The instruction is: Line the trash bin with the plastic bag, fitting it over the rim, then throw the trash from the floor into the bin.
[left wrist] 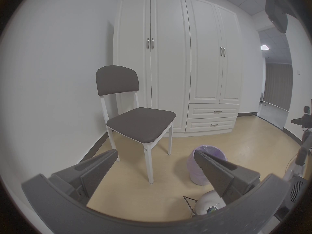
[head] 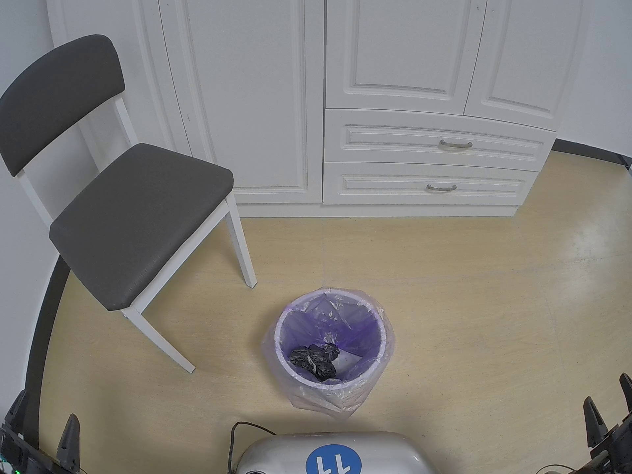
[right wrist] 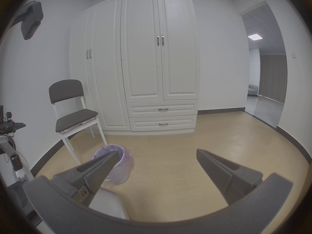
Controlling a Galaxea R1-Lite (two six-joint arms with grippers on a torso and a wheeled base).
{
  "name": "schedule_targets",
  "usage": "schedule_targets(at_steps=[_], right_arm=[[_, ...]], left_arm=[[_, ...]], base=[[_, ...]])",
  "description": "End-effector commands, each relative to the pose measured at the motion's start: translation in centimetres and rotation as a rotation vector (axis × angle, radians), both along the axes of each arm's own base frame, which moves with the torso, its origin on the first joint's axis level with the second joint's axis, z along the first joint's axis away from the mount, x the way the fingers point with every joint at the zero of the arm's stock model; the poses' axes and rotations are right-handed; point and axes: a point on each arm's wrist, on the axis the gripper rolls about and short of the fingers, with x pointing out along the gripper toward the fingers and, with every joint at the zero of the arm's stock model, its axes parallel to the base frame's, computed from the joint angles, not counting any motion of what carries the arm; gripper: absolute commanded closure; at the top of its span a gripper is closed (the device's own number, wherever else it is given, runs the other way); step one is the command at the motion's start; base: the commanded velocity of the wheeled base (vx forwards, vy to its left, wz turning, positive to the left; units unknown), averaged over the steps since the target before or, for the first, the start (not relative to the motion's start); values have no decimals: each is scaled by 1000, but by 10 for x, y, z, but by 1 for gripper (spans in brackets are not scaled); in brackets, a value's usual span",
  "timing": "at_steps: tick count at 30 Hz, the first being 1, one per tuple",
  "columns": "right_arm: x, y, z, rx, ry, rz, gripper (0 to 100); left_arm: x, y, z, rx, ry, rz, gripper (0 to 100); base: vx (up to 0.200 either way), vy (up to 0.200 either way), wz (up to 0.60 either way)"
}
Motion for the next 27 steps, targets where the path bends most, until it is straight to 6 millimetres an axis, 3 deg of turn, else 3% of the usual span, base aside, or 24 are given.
schedule_targets(at_steps=[1, 27], right_arm=[[0, 0, -5, -5, 0, 1, 0], [0, 0, -5, -4, 0, 1, 0]], left_arm=[[0, 0, -5, 0, 1, 2, 0], [0, 0, -5, 0, 1, 2, 0]], base=[[0, 0, 0], [0, 0, 0]])
